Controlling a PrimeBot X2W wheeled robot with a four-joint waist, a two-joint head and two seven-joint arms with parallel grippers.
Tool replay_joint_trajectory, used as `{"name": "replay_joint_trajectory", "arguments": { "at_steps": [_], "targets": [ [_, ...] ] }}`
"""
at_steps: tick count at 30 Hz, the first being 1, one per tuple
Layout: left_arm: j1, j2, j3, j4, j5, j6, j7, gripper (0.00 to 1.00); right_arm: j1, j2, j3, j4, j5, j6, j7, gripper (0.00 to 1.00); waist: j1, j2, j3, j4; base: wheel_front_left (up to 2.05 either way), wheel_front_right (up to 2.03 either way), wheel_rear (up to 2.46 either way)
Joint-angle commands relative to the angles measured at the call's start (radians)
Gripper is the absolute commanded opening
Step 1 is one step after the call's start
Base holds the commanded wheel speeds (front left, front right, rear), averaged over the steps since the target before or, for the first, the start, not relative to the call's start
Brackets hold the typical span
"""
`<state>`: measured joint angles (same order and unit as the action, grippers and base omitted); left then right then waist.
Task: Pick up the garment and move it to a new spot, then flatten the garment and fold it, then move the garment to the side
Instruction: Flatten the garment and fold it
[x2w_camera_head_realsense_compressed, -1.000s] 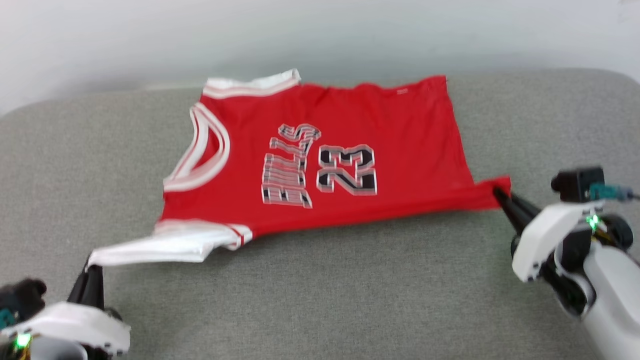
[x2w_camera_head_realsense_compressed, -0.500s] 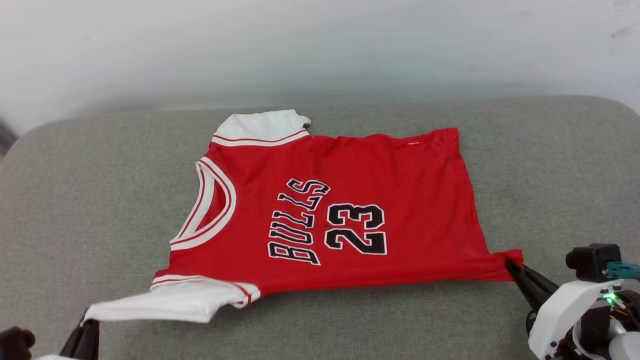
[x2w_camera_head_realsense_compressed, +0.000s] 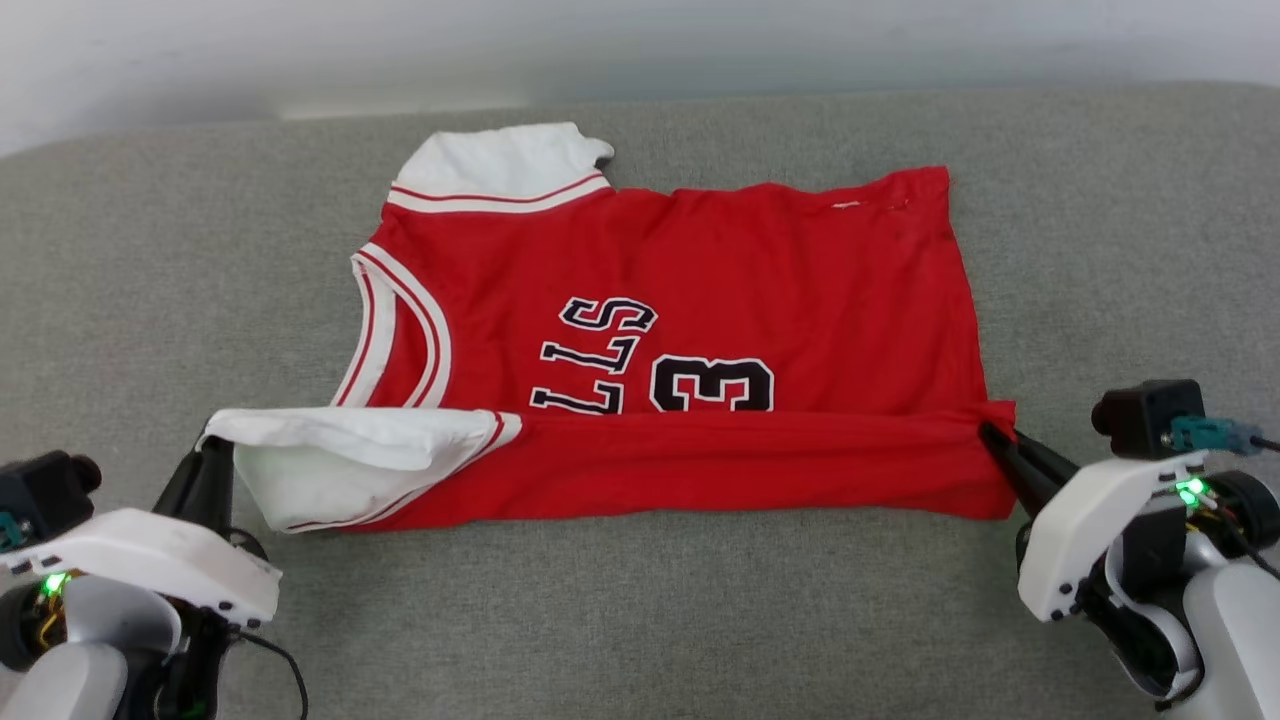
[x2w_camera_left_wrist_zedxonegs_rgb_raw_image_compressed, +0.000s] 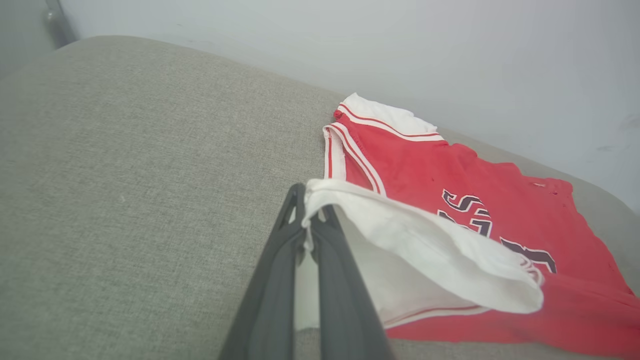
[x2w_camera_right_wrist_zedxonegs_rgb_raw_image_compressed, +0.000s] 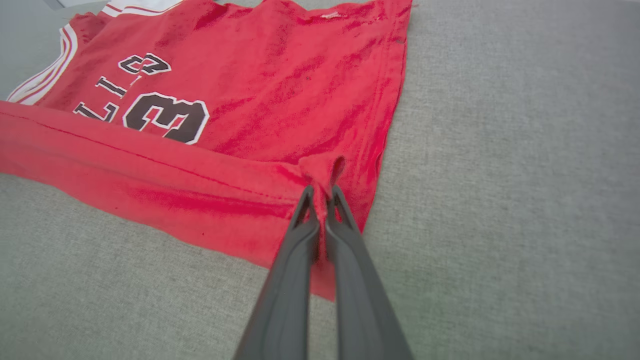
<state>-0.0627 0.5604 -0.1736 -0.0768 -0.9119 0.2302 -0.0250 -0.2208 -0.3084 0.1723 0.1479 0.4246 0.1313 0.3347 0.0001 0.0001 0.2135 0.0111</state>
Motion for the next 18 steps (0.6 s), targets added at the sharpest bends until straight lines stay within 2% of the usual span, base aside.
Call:
{"name": "replay_joint_trajectory", "arguments": {
  "at_steps": [1,6,13,14,15,16,17,18],
  "targets": [
    [-0.039,-0.002,-0.004,0.033,-0.003,-0.013,0.001,0.00,-0.033,0.007,0.007,0.015,-0.005,-0.001,0.004,0.00,-0.0001,-0.0001,0.056,-0.015,0.00,0.00,0.00],
    [-0.144,-0.026,-0.033,0.152,-0.013,-0.062,0.013,0.00,-0.120,0.011,0.041,0.080,-0.020,-0.001,0.000,0.00,-0.0001,-0.0001,0.116,-0.028,0.00,0.00,0.00],
    [-0.258,-0.048,-0.092,0.322,-0.034,-0.126,0.092,0.00,-0.203,0.027,0.089,0.181,-0.034,-0.001,-0.023,0.01,-0.0001,-0.0001,0.156,-0.033,0.00,0.00,0.00],
    [-0.274,-0.050,-0.097,0.339,-0.035,-0.135,0.097,0.00,-0.209,0.029,0.096,0.192,-0.034,-0.001,-0.031,0.22,-0.0001,-0.0001,0.158,-0.036,0.00,0.00,0.00],
    [-0.284,-0.052,-0.104,0.362,-0.038,-0.144,0.107,0.00,-0.216,0.034,0.101,0.204,-0.030,-0.001,-0.041,0.56,-0.0001,-0.0001,0.157,-0.037,0.00,0.00,0.00],
    [-0.292,-0.053,-0.113,0.380,-0.039,-0.152,0.116,0.00,-0.221,0.037,0.106,0.215,-0.029,-0.001,-0.050,1.00,-0.0001,-0.0001,0.155,-0.037,0.00,0.00,0.00],
    [-0.298,-0.053,-0.116,0.398,-0.040,-0.159,0.122,0.15,-0.226,0.041,0.112,0.221,-0.026,-0.001,-0.061,1.00,-0.0001,-0.0001,0.152,-0.038,0.00,0.00,0.00],
    [-0.306,-0.057,-0.114,0.412,-0.047,-0.164,0.120,0.55,-0.230,0.043,0.118,0.227,-0.023,-0.001,-0.077,1.00,-0.0001,-0.0001,0.147,-0.040,0.00,0.00,0.00]
  ]
}}
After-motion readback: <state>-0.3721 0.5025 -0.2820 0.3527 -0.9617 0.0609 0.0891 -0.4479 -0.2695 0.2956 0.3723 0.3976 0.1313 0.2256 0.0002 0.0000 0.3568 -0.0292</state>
